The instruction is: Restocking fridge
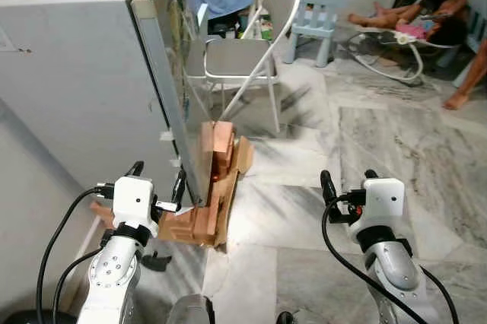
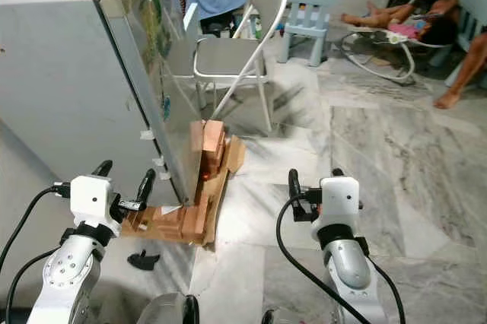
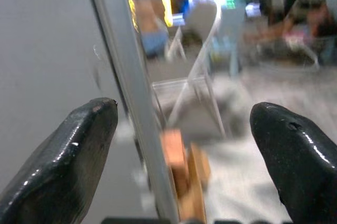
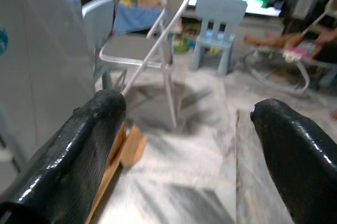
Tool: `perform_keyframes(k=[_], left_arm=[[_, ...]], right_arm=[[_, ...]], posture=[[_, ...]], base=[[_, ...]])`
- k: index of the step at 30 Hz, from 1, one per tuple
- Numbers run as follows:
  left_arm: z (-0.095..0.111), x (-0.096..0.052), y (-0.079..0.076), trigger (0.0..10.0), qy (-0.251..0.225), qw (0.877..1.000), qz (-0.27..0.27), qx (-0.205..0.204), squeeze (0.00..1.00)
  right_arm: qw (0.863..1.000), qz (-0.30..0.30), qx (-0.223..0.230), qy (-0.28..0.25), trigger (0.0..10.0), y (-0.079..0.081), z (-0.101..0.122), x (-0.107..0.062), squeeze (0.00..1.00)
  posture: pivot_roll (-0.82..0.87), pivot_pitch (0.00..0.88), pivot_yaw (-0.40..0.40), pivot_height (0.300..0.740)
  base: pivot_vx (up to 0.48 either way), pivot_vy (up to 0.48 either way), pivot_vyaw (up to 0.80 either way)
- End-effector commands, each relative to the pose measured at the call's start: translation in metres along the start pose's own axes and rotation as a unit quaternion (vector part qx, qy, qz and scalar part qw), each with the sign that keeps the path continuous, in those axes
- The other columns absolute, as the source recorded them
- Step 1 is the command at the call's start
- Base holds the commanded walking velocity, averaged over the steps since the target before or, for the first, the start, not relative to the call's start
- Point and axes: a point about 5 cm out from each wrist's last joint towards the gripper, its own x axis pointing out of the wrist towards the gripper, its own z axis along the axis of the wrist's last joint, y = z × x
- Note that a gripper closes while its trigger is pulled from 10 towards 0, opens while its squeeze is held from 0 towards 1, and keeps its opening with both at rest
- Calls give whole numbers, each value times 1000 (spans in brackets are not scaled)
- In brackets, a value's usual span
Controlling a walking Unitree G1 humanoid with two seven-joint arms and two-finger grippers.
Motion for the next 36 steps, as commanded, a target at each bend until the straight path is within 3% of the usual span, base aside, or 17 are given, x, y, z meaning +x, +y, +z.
perform_keyframes(k=[1, 12, 23, 29, 31, 36], left_arm=[[-4, -6, 9, 10000, 14, 1000, 17, 5, 0], [-3, -14, 5, 10000, 21, 1000, 20, 1, 0], [1, -11, 7, 10000, 18, 999, 34, 1, 0], [-3, -13, 17, 10000, 39, 992, 117, -8, 0], [-3, -12, 18, 10000, 41, 991, 122, -26, 0], [-2, -7, 20, 10000, 38, 992, 120, -21, 0]], right_arm=[[1000, 6, 3, -18, 10000, 4, 8, 10, 0], [1000, 11, 4, -23, 10000, 7, 6, 9, 0], [999, 14, 3, -29, 10000, 8, 6, 14, 0], [999, 29, -3, -30, 10000, 12, 7, 14, 0], [999, 31, -3, -28, 10000, 12, 7, 14, 0], [999, 33, -3, -26, 10000, 13, 6, 14, 0]], posture=[[99, 0, 35, 740], [99, 0, 32, 740], [101, 0, 23, 740], [107, 0, 9, 740], [106, 0, 3, 740], [100, 0, 1, 740]], base=[[480, 0, 0], [480, 0, 0], [480, 0, 0], [99, 0, 0], [0, 0, 0], [0, 0, 0]])
